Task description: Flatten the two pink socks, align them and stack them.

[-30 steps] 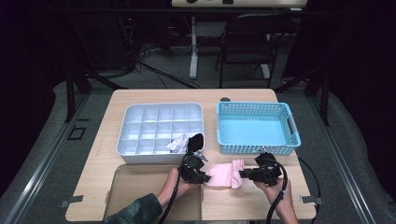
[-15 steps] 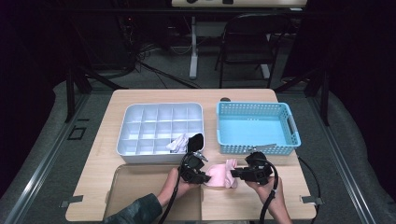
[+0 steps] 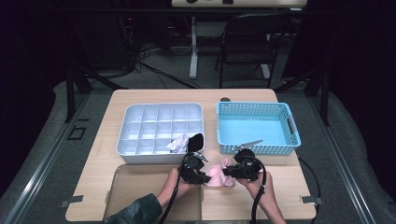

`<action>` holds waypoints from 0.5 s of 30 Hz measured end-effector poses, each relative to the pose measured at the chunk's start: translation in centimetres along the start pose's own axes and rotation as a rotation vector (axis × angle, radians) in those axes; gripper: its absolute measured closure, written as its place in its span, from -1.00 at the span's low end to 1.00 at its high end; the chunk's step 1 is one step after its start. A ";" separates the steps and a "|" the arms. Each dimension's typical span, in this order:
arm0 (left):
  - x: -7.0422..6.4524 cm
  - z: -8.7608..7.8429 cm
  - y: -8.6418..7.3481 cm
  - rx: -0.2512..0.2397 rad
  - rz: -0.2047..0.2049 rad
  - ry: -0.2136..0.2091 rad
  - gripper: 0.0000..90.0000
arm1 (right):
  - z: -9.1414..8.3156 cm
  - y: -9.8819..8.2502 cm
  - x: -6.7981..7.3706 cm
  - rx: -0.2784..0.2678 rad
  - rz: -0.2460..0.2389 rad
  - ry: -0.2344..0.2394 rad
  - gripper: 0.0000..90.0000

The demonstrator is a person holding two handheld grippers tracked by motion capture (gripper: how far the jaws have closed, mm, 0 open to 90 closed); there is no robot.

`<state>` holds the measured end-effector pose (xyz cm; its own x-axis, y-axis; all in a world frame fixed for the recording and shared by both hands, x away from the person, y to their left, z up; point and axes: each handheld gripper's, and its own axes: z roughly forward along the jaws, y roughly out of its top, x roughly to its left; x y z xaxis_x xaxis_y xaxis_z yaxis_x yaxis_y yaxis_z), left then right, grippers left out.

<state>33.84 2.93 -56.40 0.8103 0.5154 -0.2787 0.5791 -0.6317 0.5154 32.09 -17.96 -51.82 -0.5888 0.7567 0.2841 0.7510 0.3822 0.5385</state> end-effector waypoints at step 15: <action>-0.1 0.0 0.1 0.006 0.009 -0.002 0.81 | 0.4 -0.7 0.1 -0.006 0.007 0.012 0.81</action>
<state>33.78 2.81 -56.37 0.8156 0.5085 -0.2761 0.5724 -0.6394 0.5133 31.62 -17.99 -52.51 -0.5873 0.7527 0.2976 0.7533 0.3738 0.5411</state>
